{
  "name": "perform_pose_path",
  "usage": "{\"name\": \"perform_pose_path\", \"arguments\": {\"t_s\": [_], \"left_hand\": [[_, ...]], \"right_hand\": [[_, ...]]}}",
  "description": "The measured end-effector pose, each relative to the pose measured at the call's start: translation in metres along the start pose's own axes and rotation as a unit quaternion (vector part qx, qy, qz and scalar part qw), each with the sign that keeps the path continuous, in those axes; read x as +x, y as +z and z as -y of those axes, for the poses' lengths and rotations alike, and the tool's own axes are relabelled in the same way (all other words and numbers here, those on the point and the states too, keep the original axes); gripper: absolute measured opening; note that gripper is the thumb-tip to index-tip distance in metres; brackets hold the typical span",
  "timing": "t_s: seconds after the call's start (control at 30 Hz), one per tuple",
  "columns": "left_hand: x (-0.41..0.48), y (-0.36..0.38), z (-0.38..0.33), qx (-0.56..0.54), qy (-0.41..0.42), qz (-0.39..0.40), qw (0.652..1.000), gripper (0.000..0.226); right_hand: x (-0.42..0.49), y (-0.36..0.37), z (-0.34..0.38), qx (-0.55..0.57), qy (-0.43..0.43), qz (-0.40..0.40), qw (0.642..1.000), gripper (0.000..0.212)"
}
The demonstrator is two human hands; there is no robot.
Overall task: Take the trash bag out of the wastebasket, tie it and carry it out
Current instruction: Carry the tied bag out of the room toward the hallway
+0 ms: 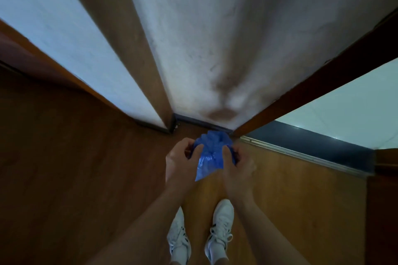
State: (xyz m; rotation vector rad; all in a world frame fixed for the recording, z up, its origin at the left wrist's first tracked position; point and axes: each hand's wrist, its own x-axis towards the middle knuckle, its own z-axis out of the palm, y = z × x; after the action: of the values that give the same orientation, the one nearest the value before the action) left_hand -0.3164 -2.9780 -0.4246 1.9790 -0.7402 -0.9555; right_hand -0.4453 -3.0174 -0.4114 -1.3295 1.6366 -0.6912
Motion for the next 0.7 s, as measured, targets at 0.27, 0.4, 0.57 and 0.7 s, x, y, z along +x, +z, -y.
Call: {"name": "perform_pose_path", "arguments": {"t_s": [0.27, 0.4, 0.57, 0.7], "left_hand": [[0.026, 0.009, -0.005, 0.028, 0.004, 0.003, 1.000, 0.008], [0.038, 0.008, -0.014, 0.050, 0.011, 0.009, 0.999, 0.005], [0.041, -0.011, -0.005, 0.312, 0.119, 0.069, 0.940, 0.063], [0.035, -0.028, 0.000, 0.450, 0.216, 0.071, 0.863, 0.072]], "right_hand": [[0.034, 0.009, 0.004, -0.019, -0.008, -0.005, 1.000, 0.010], [0.049, 0.010, 0.006, -0.055, -0.020, 0.002, 0.998, 0.013], [0.058, -0.005, -0.015, -0.290, -0.080, 0.097, 0.949, 0.047], [0.055, -0.024, -0.022, -0.448, -0.197, 0.136, 0.862, 0.057]]}}
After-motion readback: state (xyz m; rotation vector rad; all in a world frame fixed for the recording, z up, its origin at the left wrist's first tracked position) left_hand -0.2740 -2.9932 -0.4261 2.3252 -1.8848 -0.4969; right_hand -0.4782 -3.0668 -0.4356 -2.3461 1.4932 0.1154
